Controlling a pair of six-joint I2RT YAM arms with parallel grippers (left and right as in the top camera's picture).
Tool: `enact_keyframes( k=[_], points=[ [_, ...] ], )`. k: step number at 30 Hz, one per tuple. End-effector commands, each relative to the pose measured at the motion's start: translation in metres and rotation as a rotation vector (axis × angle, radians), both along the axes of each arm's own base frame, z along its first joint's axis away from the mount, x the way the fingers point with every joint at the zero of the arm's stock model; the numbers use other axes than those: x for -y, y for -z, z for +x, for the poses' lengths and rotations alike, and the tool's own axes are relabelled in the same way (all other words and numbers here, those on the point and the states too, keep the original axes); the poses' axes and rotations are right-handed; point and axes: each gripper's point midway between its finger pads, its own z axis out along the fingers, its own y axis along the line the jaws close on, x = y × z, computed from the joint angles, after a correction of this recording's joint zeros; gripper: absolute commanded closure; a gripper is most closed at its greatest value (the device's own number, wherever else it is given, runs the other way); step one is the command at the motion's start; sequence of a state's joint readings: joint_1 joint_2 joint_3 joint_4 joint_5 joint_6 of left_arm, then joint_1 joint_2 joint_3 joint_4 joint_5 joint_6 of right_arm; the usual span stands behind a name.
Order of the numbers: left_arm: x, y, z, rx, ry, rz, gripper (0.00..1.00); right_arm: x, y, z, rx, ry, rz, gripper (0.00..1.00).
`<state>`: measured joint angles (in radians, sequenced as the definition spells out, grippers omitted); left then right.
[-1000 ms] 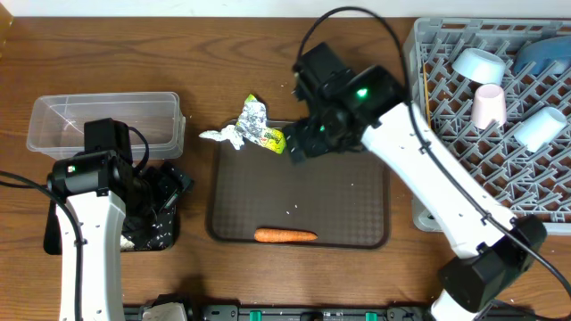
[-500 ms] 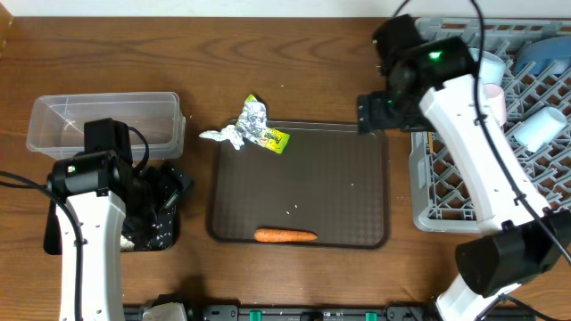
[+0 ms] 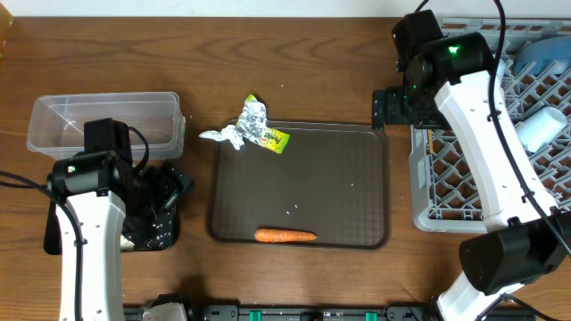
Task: Sort waste into correct bins and load items into the dishwasher rack
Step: 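Move the left gripper over the carrot on the brown tray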
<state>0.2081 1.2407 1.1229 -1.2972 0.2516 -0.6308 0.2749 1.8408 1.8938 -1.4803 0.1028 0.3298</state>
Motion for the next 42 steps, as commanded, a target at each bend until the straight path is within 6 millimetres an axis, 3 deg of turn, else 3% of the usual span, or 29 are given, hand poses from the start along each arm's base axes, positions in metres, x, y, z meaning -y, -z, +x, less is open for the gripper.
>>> enact_keyframes(
  k=[1,8,14,21,30,34,42],
  points=[
    [-0.003,-0.003,0.002,0.01,0.0,0.012,0.0,0.001,-0.004,0.0,0.014,0.014,-0.004,0.01],
    [0.001,-0.003,-0.001,0.0,-0.002,-0.008,0.0,0.001,-0.004,0.0,0.014,0.013,-0.004,0.01],
    [0.047,-0.015,-0.017,-0.032,0.094,-0.245,0.0,0.001,-0.004,0.0,0.014,0.014,-0.004,0.01],
    [0.083,-0.013,-0.033,-0.114,0.177,-0.254,0.0,0.001,-0.004,0.0,0.014,0.014,-0.004,0.01],
    [0.105,-0.002,-0.035,-0.151,0.051,-0.079,0.0,0.001,-0.004,0.0,0.014,0.013,-0.004,0.01],
    [0.118,0.004,-0.039,-0.165,-0.106,-0.017,0.0,0.001,-0.004,0.0,0.014,0.013,-0.004,0.01],
    [0.166,0.025,-0.018,-0.033,-0.262,-0.068,0.0,0.001,-0.004,0.0,0.014,0.013,-0.004,0.01]
  ],
)
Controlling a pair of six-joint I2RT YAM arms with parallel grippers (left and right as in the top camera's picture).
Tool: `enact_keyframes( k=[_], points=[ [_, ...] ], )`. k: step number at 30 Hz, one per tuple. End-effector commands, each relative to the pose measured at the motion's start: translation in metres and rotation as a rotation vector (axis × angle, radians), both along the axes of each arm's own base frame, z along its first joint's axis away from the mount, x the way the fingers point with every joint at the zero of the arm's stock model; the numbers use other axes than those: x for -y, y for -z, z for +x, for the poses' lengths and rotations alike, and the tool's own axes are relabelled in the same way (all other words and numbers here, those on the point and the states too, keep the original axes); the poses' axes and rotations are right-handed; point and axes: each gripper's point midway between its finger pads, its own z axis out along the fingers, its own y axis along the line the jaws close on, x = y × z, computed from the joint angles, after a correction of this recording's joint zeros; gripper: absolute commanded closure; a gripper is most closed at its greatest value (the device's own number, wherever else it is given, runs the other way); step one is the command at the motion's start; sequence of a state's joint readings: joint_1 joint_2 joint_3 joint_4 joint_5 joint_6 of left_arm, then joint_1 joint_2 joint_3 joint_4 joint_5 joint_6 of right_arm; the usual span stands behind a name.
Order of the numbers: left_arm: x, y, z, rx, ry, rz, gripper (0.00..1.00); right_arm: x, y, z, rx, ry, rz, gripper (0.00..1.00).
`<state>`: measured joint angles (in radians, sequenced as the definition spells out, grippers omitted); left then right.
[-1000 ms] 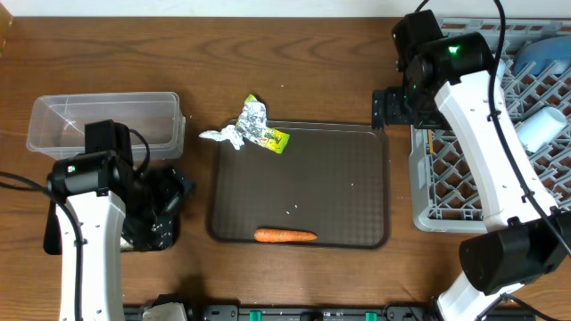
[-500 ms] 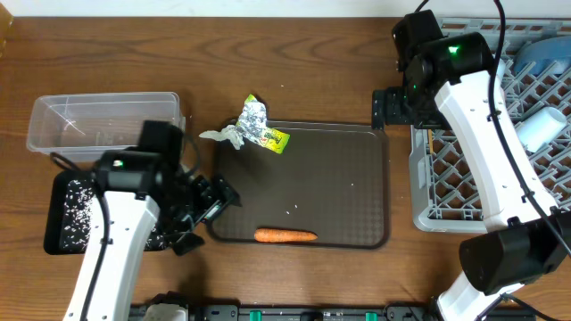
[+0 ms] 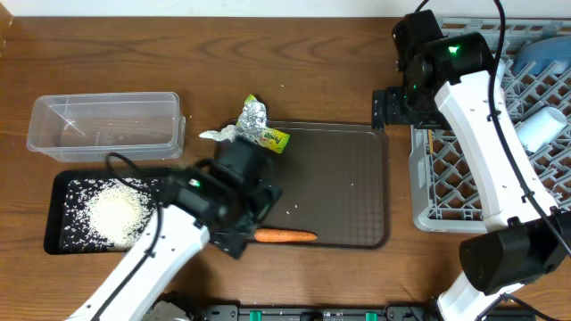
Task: Sort waste into correct bins and load items into the dishwasher rack
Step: 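Move the left gripper over the carrot on the brown tray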
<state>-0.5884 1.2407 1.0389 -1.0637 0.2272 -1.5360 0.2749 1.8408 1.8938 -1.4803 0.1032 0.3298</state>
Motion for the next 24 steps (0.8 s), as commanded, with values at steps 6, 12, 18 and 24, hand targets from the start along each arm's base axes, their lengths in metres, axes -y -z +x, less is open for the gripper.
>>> enact_keyframes(
  k=[6,12,18,24],
  points=[
    [0.0,0.02,0.003,0.027,-0.26,0.069,0.0,0.001,-0.004,0.0,0.014,0.014,-0.003,0.01],
    [-0.007,0.053,-0.002,0.005,-0.296,0.098,0.0,0.001,-0.004,0.0,0.014,0.013,-0.003,0.01],
    [0.004,0.08,0.005,0.027,-0.292,0.04,0.0,0.001,-0.004,0.0,0.014,0.014,-0.003,0.01],
    [0.01,0.084,0.012,0.039,-0.291,0.018,0.0,0.001,-0.004,0.0,0.014,0.014,-0.003,0.01]
  ],
)
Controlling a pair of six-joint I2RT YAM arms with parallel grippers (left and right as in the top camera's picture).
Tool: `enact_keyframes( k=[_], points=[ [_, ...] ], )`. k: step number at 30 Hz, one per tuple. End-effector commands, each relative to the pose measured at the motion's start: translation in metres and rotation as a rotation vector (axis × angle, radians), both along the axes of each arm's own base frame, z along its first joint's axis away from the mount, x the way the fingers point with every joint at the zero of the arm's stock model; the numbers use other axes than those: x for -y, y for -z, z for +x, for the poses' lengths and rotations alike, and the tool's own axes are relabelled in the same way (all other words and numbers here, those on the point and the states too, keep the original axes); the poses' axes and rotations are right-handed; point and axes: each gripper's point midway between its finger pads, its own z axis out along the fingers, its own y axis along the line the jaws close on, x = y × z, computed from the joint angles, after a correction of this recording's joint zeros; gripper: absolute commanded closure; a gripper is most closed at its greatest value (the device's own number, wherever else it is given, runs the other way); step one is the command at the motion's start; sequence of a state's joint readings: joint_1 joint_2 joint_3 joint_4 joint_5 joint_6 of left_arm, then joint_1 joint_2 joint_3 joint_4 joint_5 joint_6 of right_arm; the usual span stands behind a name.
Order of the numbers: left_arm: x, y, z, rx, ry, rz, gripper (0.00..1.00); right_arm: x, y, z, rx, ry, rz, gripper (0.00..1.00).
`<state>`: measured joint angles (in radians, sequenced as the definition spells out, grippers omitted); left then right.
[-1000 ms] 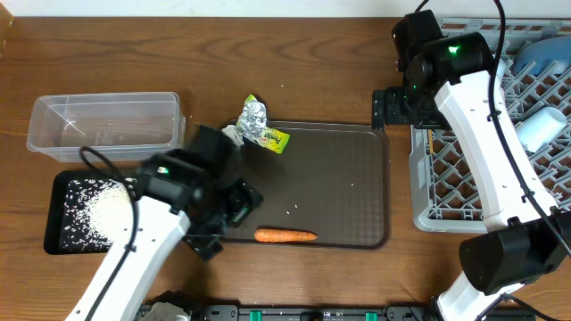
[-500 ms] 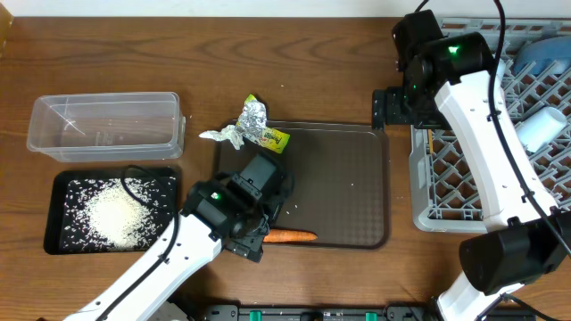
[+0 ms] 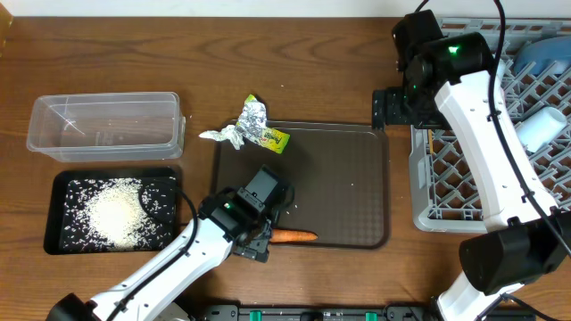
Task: Sort waste into correct bins and load items into the dishwasher rack
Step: 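Move the left gripper over the carrot on the brown tray, then close the left gripper on the carrot and lift it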
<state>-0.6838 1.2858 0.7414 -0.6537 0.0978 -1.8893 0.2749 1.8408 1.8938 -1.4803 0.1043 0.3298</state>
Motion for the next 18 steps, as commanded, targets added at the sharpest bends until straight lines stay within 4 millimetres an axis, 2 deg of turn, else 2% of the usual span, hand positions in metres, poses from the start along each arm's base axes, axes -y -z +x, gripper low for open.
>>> enact_keyframes(
  k=[1,7,12,18],
  points=[
    [0.001,0.005,0.002,-0.004,-0.014,0.004,0.0,0.001,-0.004,0.0,0.014,0.013,-0.002,0.01],
    [0.013,0.02,-0.002,-0.047,0.016,0.001,0.0,0.001,-0.004,0.0,0.014,0.014,-0.002,0.01],
    [0.012,0.028,-0.005,-0.071,0.023,0.026,0.0,0.001,-0.004,0.0,0.013,0.013,-0.002,0.01],
    [0.009,0.028,0.001,-0.045,-0.008,0.042,0.0,0.001,-0.004,-0.001,0.013,0.013,-0.002,0.01]
  ],
)
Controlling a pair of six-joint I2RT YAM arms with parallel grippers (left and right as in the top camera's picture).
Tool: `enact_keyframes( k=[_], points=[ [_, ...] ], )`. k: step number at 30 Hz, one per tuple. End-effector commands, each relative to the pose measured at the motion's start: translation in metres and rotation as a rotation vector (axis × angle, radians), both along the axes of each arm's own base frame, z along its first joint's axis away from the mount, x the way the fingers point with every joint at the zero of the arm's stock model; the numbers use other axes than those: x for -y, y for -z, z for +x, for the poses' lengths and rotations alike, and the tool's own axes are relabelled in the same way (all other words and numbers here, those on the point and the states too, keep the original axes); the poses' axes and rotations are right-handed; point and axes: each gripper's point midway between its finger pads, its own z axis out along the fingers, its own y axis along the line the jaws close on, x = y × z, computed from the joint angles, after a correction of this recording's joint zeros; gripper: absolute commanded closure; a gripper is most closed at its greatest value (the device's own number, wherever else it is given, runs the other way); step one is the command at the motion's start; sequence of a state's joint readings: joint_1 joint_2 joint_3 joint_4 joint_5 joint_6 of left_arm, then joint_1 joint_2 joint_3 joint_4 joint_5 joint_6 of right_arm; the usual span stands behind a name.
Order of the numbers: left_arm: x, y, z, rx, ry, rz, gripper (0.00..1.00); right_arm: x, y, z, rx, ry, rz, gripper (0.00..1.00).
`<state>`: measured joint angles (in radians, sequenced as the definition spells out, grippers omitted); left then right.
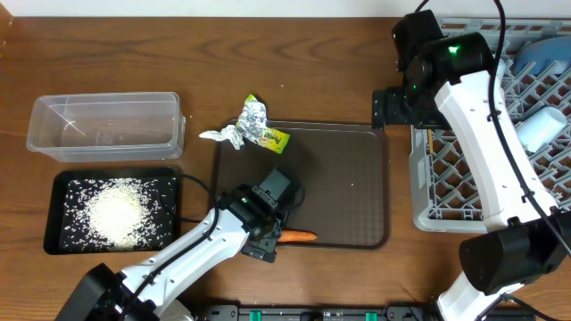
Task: Sort waste into correct bins and load items into the dishwasher rack
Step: 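Close the left gripper on the carrot and lift it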
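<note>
An orange carrot (301,236) lies at the near edge of the brown tray (339,178). My left gripper (272,234) hangs over the carrot's left end and hides it, so the overhead view does not show how its jaws stand. A crumpled foil and yellow-green wrapper (252,129) rests at the tray's far left corner. The black bin (62,183) holds white rice, and a clear plastic tub (105,125) stands behind it. My right gripper (389,107) sits at the left edge of the grey dishwasher rack (437,192); its jaws are not readable.
In the rack are a blue dish (540,53) and a white cup (540,129). The right arm stretches across the rack from the bottom right. A few white crumbs lie in the middle of the tray.
My left gripper has shifted slightly to the right along the tray's near edge and now covers more of the carrot's left end. The carrot and the right arm have not moved.
My left gripper was over the black bin at the left. Then rice lay in the bin and the arm reached the tray's left edge. It then stood at the carrot's left tip, and now covers that end. The right arm stayed put.
</note>
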<state>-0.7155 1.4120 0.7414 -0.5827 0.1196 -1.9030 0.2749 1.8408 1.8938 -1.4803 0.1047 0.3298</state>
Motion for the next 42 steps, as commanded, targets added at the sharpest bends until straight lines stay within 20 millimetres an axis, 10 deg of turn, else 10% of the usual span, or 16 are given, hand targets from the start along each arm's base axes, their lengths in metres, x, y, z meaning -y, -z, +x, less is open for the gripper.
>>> enact_keyframes(
  k=[1,26,42],
  points=[
    [-0.004,0.002,0.005,0.023,-0.032,0.022,0.0,0.001,-0.004,0.0,0.014,0.013,-0.002,0.01],
    [-0.02,0.011,0.044,0.175,-0.016,0.141,0.0,0.001,-0.004,0.0,0.014,0.013,-0.002,0.01],
    [0.002,0.014,0.03,0.1,0.052,0.036,0.01,0.001,-0.004,0.0,0.013,0.013,-0.002,0.01]
  ],
)
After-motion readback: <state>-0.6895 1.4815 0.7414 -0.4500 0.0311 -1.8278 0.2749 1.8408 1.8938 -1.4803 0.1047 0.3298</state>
